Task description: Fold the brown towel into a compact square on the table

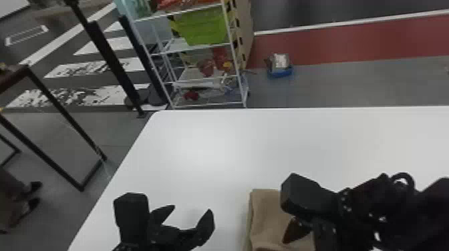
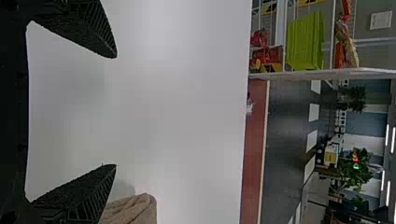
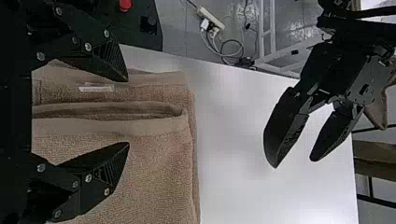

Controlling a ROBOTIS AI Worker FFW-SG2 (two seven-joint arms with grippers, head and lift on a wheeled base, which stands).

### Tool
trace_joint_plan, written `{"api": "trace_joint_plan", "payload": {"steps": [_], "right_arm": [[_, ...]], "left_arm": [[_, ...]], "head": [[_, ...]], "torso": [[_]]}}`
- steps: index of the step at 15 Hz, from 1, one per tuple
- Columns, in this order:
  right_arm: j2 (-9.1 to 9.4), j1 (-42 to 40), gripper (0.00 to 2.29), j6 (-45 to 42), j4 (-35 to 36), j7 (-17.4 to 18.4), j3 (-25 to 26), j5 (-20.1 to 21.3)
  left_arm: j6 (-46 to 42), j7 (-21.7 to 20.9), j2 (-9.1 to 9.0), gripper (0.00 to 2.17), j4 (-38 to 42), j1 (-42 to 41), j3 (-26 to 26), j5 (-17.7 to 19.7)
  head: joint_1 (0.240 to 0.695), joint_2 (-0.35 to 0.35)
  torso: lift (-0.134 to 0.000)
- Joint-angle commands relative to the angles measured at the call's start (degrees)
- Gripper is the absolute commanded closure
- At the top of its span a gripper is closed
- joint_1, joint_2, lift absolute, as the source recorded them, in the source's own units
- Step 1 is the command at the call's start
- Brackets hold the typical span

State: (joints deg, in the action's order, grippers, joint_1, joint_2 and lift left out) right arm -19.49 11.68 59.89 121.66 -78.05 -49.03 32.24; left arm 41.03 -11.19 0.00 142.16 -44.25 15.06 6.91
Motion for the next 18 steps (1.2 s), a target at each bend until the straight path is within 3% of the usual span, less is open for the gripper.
{"api": "trace_joint_plan", "payload": {"steps": [1,5,9,11,13,16,18], "right_arm": [[0.07,-0.4,0.47,1.1,0.1,-0.3,-0.8,0.0],[-0.02,-0.6,0.47,2.3,0.2,-0.3,-3.4,2.1],[0.07,-0.5,0.52,3.0,-0.4,-0.3,-6.6,6.9],[0.42,-0.3,0.9,3.2,-1.5,-0.3,-7.0,8.1],[0.42,-0.3,1.48,3.2,-1.6,-0.3,-6.9,8.5],[0.42,-0.3,1.72,2.8,-1.4,-0.3,-5.1,7.6],[0.42,-0.2,1.75,2.3,-1.5,-0.3,-3.4,6.5]], "left_arm": [[-0.3,-0.1,-0.15,0.04,-0.3,0.2,0.0,-0.1],[-0.5,-0.2,-0.15,0.04,-0.6,0.4,0.0,0.1],[-0.8,-0.3,-0.15,0.04,-0.8,0.5,0.0,0.3],[-0.8,-0.5,-0.15,0.04,-0.8,0.6,-0.1,0.3],[-1.2,-0.6,-0.15,0.04,-0.8,0.6,-0.1,0.2],[-1.2,-0.7,-0.15,0.04,-0.7,0.6,-0.3,0.2],[-1.2,-0.7,-0.15,0.04,-0.7,0.6,-0.1,0.2]], "head": [[0.695,0.35],[0.695,0.35],[0.695,0.35],[0.695,0.35],[0.695,0.35],[0.695,0.35],[0.695,0.35]], "torso": [[-0.124],[-0.124],[-0.124],[-0.124],[-0.124],[-0.124],[-0.124]]}}
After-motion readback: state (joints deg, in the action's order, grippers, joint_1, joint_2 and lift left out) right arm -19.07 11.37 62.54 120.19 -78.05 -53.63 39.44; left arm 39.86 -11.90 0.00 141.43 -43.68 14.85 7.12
